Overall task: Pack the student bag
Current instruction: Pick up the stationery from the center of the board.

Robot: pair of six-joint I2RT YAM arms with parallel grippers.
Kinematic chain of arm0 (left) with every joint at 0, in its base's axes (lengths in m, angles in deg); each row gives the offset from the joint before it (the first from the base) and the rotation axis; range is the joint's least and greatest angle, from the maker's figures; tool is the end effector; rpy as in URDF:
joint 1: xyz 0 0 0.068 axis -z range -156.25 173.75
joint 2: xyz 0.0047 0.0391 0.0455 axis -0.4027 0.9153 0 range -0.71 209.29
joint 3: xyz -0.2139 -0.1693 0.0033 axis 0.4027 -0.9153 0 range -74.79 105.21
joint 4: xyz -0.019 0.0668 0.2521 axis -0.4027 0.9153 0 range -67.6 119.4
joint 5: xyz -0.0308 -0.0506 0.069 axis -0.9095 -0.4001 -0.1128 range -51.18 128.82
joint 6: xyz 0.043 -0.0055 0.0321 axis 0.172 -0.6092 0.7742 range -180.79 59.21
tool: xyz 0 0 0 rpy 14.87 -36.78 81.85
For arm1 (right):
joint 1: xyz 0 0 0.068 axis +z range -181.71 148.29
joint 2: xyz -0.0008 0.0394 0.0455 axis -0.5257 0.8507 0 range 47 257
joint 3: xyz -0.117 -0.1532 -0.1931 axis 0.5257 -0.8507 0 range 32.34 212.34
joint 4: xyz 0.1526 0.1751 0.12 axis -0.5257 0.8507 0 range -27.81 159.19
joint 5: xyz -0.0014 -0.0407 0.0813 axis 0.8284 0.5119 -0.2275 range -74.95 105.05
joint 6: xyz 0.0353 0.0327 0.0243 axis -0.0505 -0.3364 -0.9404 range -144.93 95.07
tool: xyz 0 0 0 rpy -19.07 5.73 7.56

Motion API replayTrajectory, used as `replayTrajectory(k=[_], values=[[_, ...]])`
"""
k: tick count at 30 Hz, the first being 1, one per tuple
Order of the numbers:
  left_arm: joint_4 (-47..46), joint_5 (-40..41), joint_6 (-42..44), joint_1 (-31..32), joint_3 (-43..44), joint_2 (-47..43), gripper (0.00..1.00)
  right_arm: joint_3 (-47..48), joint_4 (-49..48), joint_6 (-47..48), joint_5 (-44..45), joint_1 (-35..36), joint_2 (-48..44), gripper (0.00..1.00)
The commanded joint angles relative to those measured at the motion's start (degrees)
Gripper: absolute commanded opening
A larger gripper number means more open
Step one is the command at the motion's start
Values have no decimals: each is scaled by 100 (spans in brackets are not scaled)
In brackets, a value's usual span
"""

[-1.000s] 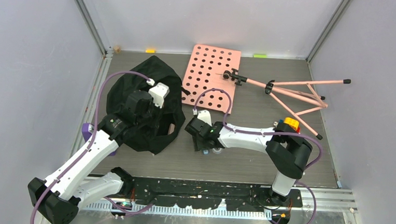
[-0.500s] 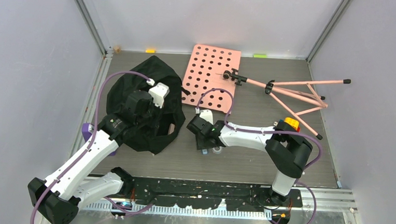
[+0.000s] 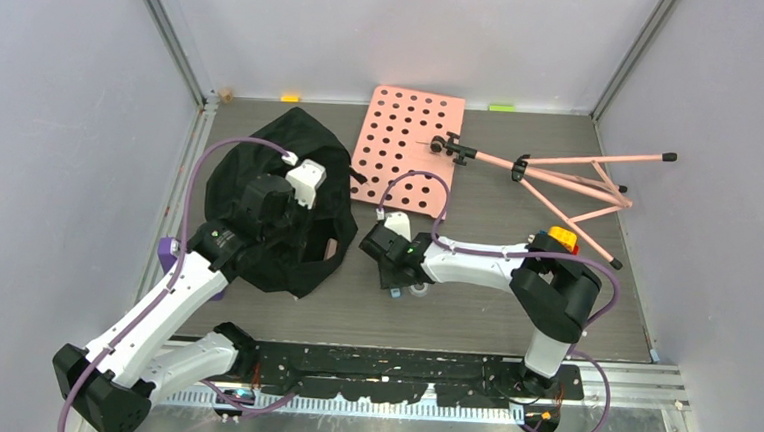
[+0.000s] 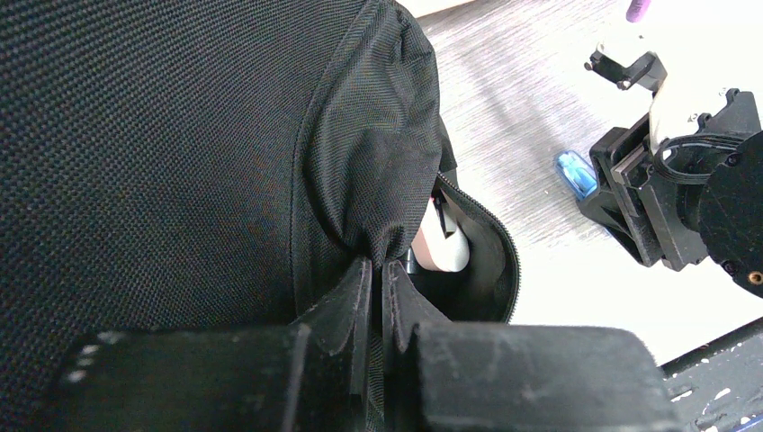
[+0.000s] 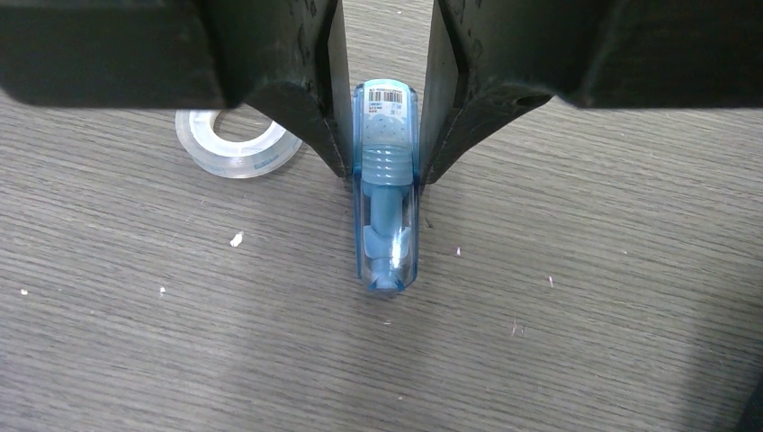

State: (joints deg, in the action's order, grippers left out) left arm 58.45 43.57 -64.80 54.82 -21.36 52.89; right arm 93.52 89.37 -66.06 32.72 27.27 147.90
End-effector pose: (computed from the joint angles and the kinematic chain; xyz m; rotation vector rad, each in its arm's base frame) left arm 0.1702 -0.0992 0.3205 0.4721 2.1608 -0.2505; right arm 0.1840 0.2850 0.1630 -0.3276 2.6274 0.1503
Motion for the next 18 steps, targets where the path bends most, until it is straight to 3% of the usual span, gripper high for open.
replayTrajectory(k=[1, 9, 18], values=[[-116, 85, 14, -5, 45, -207, 0, 88, 41, -28, 103, -5, 0, 13], [-121, 96, 14, -4, 45, -214, 0, 262, -33, 87, -125, -4, -1090, 8], [-126, 96, 14, -9, 44, -194, 0, 587, -867, 202, -740, 40, -1635, 8]])
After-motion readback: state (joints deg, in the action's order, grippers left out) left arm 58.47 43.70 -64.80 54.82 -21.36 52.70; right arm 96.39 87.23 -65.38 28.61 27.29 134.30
